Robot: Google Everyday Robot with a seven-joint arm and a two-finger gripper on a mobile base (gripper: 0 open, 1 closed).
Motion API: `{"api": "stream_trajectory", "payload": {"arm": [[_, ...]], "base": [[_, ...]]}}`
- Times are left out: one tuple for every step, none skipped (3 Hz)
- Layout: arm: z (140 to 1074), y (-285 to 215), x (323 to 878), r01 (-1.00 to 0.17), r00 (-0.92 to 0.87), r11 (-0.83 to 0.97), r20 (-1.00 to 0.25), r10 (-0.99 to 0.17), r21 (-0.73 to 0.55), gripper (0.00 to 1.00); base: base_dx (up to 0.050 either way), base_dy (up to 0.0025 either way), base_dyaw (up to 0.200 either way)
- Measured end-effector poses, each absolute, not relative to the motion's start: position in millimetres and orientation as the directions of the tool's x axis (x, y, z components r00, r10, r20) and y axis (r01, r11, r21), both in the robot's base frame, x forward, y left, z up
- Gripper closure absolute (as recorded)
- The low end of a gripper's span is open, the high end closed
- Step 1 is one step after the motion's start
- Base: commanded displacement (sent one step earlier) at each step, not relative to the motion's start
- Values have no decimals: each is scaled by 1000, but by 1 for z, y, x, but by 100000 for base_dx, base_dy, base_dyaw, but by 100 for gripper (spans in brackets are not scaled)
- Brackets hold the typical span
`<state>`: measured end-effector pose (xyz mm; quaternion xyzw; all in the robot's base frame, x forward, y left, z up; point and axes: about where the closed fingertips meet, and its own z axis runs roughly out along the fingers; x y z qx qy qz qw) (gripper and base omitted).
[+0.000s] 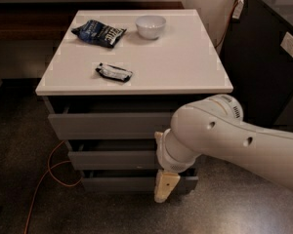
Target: Place rxbar blueberry into middle drawer
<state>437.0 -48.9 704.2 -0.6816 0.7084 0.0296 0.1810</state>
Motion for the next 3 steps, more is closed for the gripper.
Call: {"api": "stream_trajectory", "payload": {"arm": [[631, -21, 455, -979, 8, 46, -267, -964, -198, 0], [630, -19, 457, -978, 10, 45, -266, -964, -202, 0], [613, -13, 464, -977, 25, 28, -244, -969, -212, 0]], "base": [[0, 0, 0], [0, 0, 0], [0, 0, 0]]}}
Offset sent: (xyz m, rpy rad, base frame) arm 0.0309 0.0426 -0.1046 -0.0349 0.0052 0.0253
